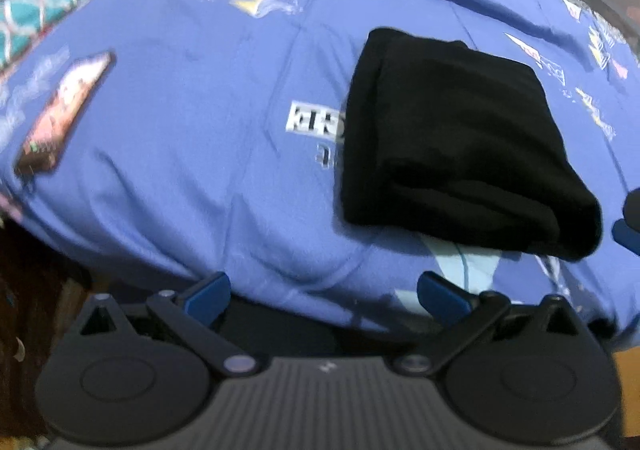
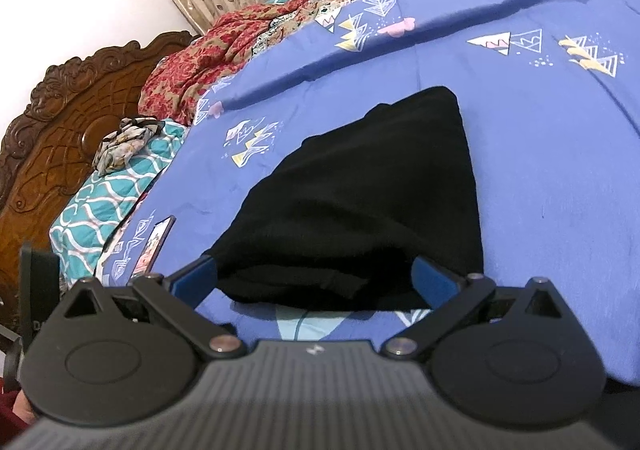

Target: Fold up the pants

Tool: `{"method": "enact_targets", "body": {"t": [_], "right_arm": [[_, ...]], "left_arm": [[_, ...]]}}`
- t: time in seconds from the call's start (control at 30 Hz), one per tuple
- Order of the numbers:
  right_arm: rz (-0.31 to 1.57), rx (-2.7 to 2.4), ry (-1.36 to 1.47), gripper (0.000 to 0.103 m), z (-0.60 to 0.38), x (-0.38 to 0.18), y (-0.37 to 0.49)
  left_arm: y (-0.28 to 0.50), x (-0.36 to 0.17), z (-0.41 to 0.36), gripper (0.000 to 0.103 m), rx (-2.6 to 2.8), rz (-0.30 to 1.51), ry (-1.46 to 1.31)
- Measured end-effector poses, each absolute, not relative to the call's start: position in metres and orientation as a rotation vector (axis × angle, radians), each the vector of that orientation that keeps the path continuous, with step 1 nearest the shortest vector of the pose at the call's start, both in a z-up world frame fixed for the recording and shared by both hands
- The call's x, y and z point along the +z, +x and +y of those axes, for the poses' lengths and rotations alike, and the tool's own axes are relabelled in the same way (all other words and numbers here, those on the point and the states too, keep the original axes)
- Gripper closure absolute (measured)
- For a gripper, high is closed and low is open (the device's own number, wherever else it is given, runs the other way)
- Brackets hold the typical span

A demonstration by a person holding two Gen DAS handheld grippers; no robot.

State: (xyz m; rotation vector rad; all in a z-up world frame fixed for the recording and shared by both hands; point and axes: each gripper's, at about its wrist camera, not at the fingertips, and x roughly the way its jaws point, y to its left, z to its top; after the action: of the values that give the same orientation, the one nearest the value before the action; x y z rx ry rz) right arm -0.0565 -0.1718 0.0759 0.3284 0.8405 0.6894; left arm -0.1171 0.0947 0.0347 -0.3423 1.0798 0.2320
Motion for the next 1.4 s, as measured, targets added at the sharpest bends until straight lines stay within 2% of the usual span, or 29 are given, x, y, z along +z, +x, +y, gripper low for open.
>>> {"method": "enact_targets", "body": {"t": [0.27,0.47,0.73,0.87,0.97,1.4], "right_arm": [[0.839,0.673,0.324,0.0,-0.17,0.074,-0.05],[0.784,0.568,0.383,0.0,-0.199,0.075,-0.028],[0.837,0.471,0.458,0.0,-0.222,0.056,0.003],[0.884,0.484,0.474,0.0,-0.22,0.046,0.013],[0.926,0.509,0.485,0.0,-0.215,0.034,0.023],[1.002,0.597,0.495,0.0,-0.174,0.013,0.05]], "left_arm": [[-0.119,0.057,0.122,0.0,0.176,0.962,-0.404],[-0.083,0.082,0.163,0.0,0.095,0.844,-0.466],[-0.013,0.04,0.168,0.0,-0.016,0.933,-0.527],[0.0,0.013,0.17,0.0,-0.093,0.988,-0.68],[0.008,-0.002,0.16,0.0,-0.143,1.037,-0.691],[0.01,-0.007,0.142,0.0,-0.222,1.027,-0.722]]}}
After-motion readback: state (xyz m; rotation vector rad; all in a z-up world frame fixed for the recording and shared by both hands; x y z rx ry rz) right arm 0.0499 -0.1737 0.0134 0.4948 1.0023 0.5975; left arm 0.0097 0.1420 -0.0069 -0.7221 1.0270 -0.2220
